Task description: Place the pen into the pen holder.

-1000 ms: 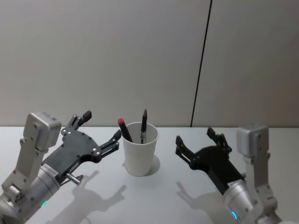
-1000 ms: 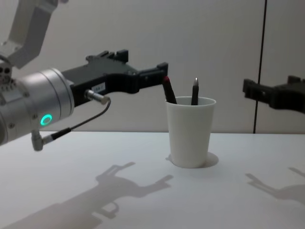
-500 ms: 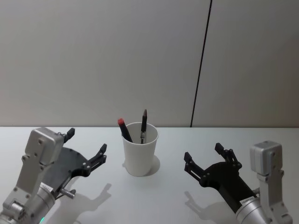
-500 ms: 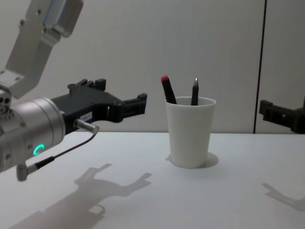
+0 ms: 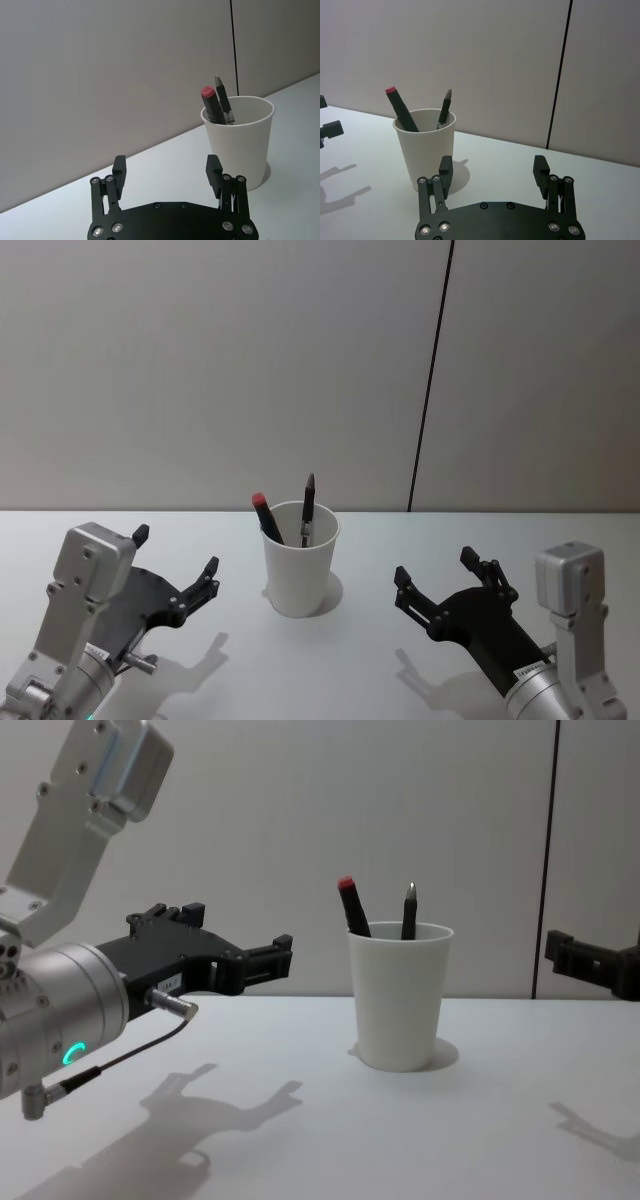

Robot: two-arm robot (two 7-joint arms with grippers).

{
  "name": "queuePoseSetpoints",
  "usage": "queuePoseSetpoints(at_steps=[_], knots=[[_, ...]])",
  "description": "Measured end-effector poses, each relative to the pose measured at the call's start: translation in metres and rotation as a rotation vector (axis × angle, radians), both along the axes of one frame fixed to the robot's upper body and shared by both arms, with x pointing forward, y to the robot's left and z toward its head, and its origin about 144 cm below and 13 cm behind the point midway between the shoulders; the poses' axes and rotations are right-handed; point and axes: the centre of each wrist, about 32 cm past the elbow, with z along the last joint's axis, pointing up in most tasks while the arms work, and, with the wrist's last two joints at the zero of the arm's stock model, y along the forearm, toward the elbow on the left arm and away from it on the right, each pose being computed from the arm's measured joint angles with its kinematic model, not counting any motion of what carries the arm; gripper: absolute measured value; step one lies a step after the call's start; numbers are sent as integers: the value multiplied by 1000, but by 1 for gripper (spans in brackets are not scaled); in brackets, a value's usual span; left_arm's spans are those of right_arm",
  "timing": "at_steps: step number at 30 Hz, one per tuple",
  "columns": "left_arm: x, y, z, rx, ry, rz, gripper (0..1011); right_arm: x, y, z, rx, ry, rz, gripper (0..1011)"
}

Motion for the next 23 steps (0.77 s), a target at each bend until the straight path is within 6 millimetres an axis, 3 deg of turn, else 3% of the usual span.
queuePoseSetpoints(at_steps=[23], knots=[[0, 0, 0, 0, 0, 1, 1003, 0, 0, 0, -1, 1, 0, 1001]])
